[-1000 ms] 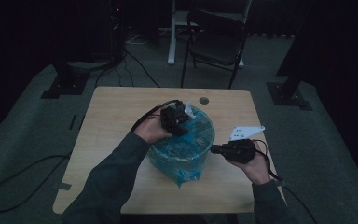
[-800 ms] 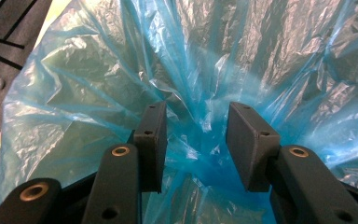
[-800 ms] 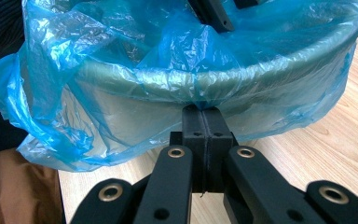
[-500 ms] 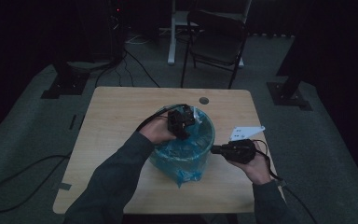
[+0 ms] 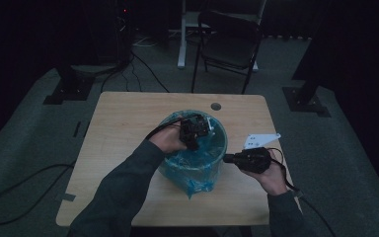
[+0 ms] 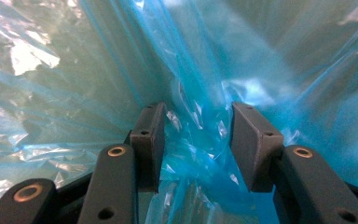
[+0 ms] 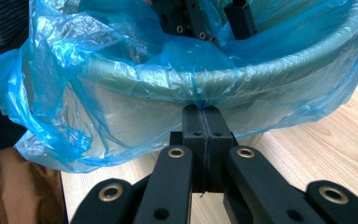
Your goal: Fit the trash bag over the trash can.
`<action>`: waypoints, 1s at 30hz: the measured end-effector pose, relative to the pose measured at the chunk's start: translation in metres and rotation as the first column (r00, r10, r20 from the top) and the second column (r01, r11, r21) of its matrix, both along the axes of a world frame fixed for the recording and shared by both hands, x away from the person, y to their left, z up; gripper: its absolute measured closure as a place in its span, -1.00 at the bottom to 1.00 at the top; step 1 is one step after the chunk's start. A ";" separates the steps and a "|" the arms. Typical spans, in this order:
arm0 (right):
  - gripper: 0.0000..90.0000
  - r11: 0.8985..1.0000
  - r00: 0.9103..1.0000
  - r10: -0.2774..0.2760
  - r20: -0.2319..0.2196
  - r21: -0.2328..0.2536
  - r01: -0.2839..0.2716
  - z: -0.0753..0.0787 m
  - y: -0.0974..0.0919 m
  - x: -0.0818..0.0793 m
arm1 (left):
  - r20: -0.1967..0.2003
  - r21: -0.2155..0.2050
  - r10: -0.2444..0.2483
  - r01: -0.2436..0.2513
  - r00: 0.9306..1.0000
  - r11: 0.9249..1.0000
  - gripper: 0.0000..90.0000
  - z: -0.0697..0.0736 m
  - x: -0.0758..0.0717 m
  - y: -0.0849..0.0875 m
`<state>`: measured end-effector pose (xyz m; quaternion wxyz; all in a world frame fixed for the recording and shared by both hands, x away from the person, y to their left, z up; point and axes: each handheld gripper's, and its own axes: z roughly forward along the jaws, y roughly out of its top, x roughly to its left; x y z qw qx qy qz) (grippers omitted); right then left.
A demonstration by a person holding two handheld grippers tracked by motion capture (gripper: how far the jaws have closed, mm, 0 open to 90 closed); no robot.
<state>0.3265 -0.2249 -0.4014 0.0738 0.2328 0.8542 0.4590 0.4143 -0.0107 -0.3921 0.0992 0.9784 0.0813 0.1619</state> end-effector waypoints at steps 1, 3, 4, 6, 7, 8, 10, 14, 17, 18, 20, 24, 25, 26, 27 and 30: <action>1.00 1.000 1.000 0.001 0.000 0.000 -0.001 0.000 0.000 0.000 | 0.002 0.011 0.003 -0.003 1.000 1.000 0.25 -0.001 0.000 -0.001; 1.00 1.000 1.000 0.001 0.000 0.000 -0.001 0.000 0.000 0.000 | -0.001 0.023 0.003 -0.003 1.000 1.000 0.25 -0.002 0.000 -0.001; 1.00 1.000 1.000 0.001 -0.001 0.000 -0.001 0.000 0.000 0.000 | -0.001 0.027 0.002 -0.002 1.000 1.000 0.25 -0.003 0.000 -0.002; 1.00 1.000 1.000 0.001 -0.001 0.000 -0.001 0.000 0.000 0.000 | -0.004 0.031 0.002 -0.002 1.000 1.000 0.25 -0.003 0.000 -0.002; 1.00 1.000 1.000 0.001 -0.001 0.000 -0.001 0.000 0.000 0.000 | -0.006 0.038 0.003 -0.003 1.000 0.999 0.25 -0.004 0.000 -0.002; 1.00 1.000 1.000 0.001 -0.001 0.000 -0.001 0.000 0.000 0.000 | -0.005 0.040 0.004 -0.004 1.000 0.999 0.24 -0.004 0.000 -0.002; 1.00 1.000 1.000 0.001 -0.001 0.000 -0.001 0.000 0.000 0.000 | -0.006 0.043 0.005 -0.004 1.000 0.999 0.24 -0.005 0.000 -0.003; 1.00 1.000 1.000 0.001 -0.001 0.000 -0.001 0.000 0.000 -0.001 | -0.006 0.056 0.007 -0.006 1.000 0.998 0.24 -0.006 0.001 -0.003; 1.00 1.000 1.000 0.003 -0.002 0.001 -0.003 0.000 0.000 -0.001 | -0.006 0.060 0.011 -0.011 1.000 0.998 0.23 -0.006 0.002 -0.003; 1.00 1.000 1.000 0.003 -0.002 0.001 -0.003 0.000 0.000 -0.001 | -0.005 0.067 0.015 -0.014 1.000 0.998 0.23 -0.007 0.002 -0.004; 1.00 1.000 1.000 0.004 -0.002 0.001 -0.004 0.000 0.000 -0.001 | -0.005 0.077 0.018 -0.018 1.000 0.997 0.23 -0.008 0.002 -0.004; 1.00 1.000 1.000 0.003 -0.002 0.001 -0.003 0.000 0.000 -0.001 | -0.001 0.094 0.018 -0.018 1.000 0.995 0.23 -0.010 0.003 -0.005; 1.00 1.000 1.000 0.004 -0.002 0.001 -0.004 0.000 -0.001 -0.001 | 0.001 0.096 0.018 -0.018 1.000 0.995 0.23 -0.010 0.003 -0.005; 1.00 1.000 1.000 0.004 -0.002 0.001 -0.004 0.000 -0.001 -0.001 | 0.001 0.096 0.018 -0.018 1.000 0.995 0.23 -0.010 0.003 -0.005; 1.00 1.000 1.000 0.004 -0.002 0.001 -0.004 0.000 -0.001 -0.001 | 0.001 0.098 0.018 -0.018 1.000 0.995 0.23 -0.011 0.003 -0.005; 1.00 1.000 1.000 0.004 -0.002 0.001 -0.004 0.000 -0.001 -0.001 | 0.006 0.099 0.017 -0.018 1.000 0.995 0.23 -0.011 0.003 -0.005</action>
